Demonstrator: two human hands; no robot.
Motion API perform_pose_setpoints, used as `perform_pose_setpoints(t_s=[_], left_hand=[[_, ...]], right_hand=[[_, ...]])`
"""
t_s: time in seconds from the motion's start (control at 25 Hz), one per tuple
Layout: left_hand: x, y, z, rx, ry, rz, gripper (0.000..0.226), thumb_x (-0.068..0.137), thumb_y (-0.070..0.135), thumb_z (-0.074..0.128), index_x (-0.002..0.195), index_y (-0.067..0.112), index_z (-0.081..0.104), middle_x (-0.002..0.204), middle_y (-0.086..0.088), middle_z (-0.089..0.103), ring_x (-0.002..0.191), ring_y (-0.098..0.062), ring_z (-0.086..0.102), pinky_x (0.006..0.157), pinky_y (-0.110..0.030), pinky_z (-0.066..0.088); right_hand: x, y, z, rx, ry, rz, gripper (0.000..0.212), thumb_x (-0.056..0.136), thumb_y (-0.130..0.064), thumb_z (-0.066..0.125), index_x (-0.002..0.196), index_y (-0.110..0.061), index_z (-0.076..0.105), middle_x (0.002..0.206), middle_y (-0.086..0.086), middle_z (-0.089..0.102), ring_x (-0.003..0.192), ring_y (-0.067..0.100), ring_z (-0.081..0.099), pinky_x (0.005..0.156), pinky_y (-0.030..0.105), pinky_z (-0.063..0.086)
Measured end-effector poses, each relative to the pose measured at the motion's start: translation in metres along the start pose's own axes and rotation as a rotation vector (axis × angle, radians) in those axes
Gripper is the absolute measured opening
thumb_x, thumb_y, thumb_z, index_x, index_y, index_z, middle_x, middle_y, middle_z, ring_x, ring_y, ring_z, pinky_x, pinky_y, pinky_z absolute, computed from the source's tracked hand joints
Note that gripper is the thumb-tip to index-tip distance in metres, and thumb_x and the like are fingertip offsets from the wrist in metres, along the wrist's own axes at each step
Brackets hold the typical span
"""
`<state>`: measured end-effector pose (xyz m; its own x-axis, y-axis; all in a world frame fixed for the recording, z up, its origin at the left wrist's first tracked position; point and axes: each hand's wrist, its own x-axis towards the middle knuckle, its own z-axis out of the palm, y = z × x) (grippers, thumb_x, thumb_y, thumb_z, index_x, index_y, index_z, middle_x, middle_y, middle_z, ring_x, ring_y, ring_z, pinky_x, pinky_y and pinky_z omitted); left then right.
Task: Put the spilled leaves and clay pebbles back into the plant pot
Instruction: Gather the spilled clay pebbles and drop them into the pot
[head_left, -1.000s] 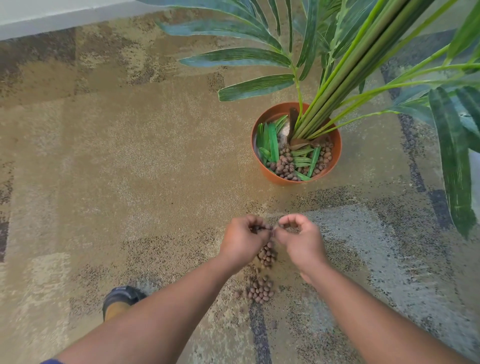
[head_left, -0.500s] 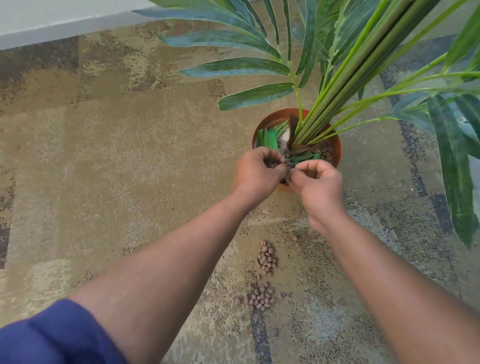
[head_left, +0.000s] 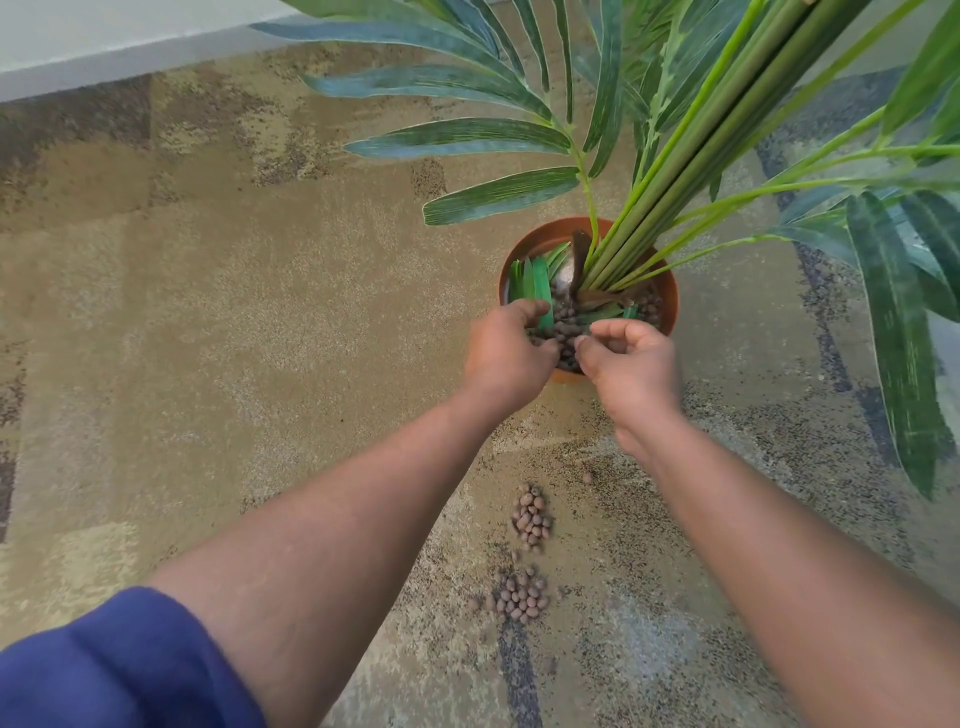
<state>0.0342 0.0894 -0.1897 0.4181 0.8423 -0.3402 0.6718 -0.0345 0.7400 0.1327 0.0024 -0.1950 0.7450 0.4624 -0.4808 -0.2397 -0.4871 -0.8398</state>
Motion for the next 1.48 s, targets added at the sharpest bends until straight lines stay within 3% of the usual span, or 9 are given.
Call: perform_pose_setpoints(t_s=[0.48, 0.68, 0.8, 0.88, 0.96, 1.12, 1.24, 1.36, 1.48], left_hand=[[-0.006, -0.012, 0.01, -0.055, -0.034, 0.021, 0.051, 0.088, 0.0, 0.071, 0.133, 0.023, 0.064, 0.112, 0.004, 0.073, 0.102, -0.014, 0.07, 0.095, -0.038, 0.059], [-0.039, -0.04, 0.015, 0.058, 0.121, 0.319, 0.048, 0.089, -0.005, 0.061, 0.128, 0.022, 0.051, 0.139, 0.004, 0.041, 0.125, -0.017, 0.048, 0.107, -0.034, 0.047], [-0.068, -0.077, 0.024, 0.154, 0.072, 0.117, 0.044, 0.089, -0.001, 0.067, 0.122, 0.023, 0.049, 0.124, 0.008, 0.042, 0.113, -0.013, 0.049, 0.103, -0.035, 0.05], [-0.087, -0.102, 0.032, 0.248, -0.176, -0.091, 0.052, 0.089, 0.001, 0.067, 0.134, 0.021, 0.051, 0.13, 0.005, 0.05, 0.121, -0.016, 0.053, 0.107, -0.029, 0.046], [-0.104, -0.119, 0.041, 0.287, -0.396, -0.211, 0.05, 0.091, -0.001, 0.062, 0.137, 0.016, 0.051, 0.13, 0.0, 0.057, 0.124, -0.021, 0.056, 0.103, -0.025, 0.05], [-0.119, -0.133, 0.051, 0.2, -0.426, -0.316, 0.045, 0.093, -0.005, 0.053, 0.132, 0.017, 0.054, 0.114, 0.008, 0.059, 0.108, -0.018, 0.064, 0.088, -0.025, 0.06], [-0.12, -0.129, 0.057, 0.046, -0.454, -0.422, 0.049, 0.09, -0.006, 0.057, 0.132, 0.019, 0.051, 0.112, 0.005, 0.062, 0.106, -0.016, 0.067, 0.077, -0.017, 0.057], [-0.12, -0.12, 0.063, -0.108, -0.451, -0.526, 0.036, 0.094, -0.002, 0.058, 0.122, 0.021, 0.053, 0.105, 0.004, 0.066, 0.089, -0.005, 0.063, 0.06, -0.015, 0.051], [-0.118, -0.117, 0.064, -0.239, -0.389, -0.608, 0.025, 0.1, -0.002, 0.051, 0.101, 0.023, 0.059, 0.102, -0.002, 0.068, 0.091, -0.01, 0.065, 0.065, -0.019, 0.054]], right_hand=[[-0.01, 0.012, -0.009, -0.041, -0.063, -0.098, 0.027, 0.09, -0.005, 0.075, 0.088, -0.032, 0.072, 0.09, -0.01, 0.077, 0.081, 0.0, 0.074, 0.086, 0.032, 0.063], [-0.025, 0.027, -0.012, -0.206, -0.114, -0.321, 0.03, 0.087, -0.006, 0.073, 0.082, -0.035, 0.071, 0.072, -0.016, 0.072, 0.062, -0.003, 0.064, 0.057, 0.017, 0.054], [-0.041, 0.058, -0.012, -0.424, -0.258, -0.274, 0.026, 0.088, -0.009, 0.074, 0.092, -0.035, 0.072, 0.084, -0.015, 0.071, 0.07, -0.003, 0.065, 0.061, 0.015, 0.056], [-0.051, 0.083, -0.012, -0.609, -0.389, -0.079, 0.031, 0.091, -0.01, 0.073, 0.111, -0.033, 0.068, 0.11, -0.012, 0.069, 0.086, 0.004, 0.067, 0.075, 0.025, 0.061], [-0.062, 0.107, -0.012, -0.728, -0.462, 0.104, 0.051, 0.093, -0.01, 0.071, 0.138, -0.027, 0.057, 0.135, -0.005, 0.06, 0.084, 0.009, 0.064, 0.071, 0.024, 0.059], [-0.079, 0.129, -0.003, -0.642, -0.468, 0.296, 0.065, 0.095, -0.004, 0.064, 0.152, -0.027, 0.043, 0.15, 0.003, 0.043, 0.104, 0.018, 0.063, 0.089, 0.037, 0.062], [-0.08, 0.134, -0.002, -0.593, -0.426, 0.332, 0.045, 0.097, -0.002, 0.059, 0.136, -0.023, 0.057, 0.142, 0.004, 0.046, 0.111, 0.018, 0.058, 0.1, 0.041, 0.057], [-0.082, 0.14, -0.002, -0.545, -0.493, 0.394, 0.032, 0.101, -0.004, 0.055, 0.127, -0.023, 0.059, 0.115, 0.0, 0.065, 0.1, 0.019, 0.068, 0.089, 0.04, 0.062], [-0.084, 0.145, 0.001, -0.48, -0.414, 0.404, 0.018, 0.102, -0.008, 0.056, 0.112, -0.022, 0.062, 0.106, 0.0, 0.069, 0.089, 0.017, 0.071, 0.081, 0.035, 0.064]])
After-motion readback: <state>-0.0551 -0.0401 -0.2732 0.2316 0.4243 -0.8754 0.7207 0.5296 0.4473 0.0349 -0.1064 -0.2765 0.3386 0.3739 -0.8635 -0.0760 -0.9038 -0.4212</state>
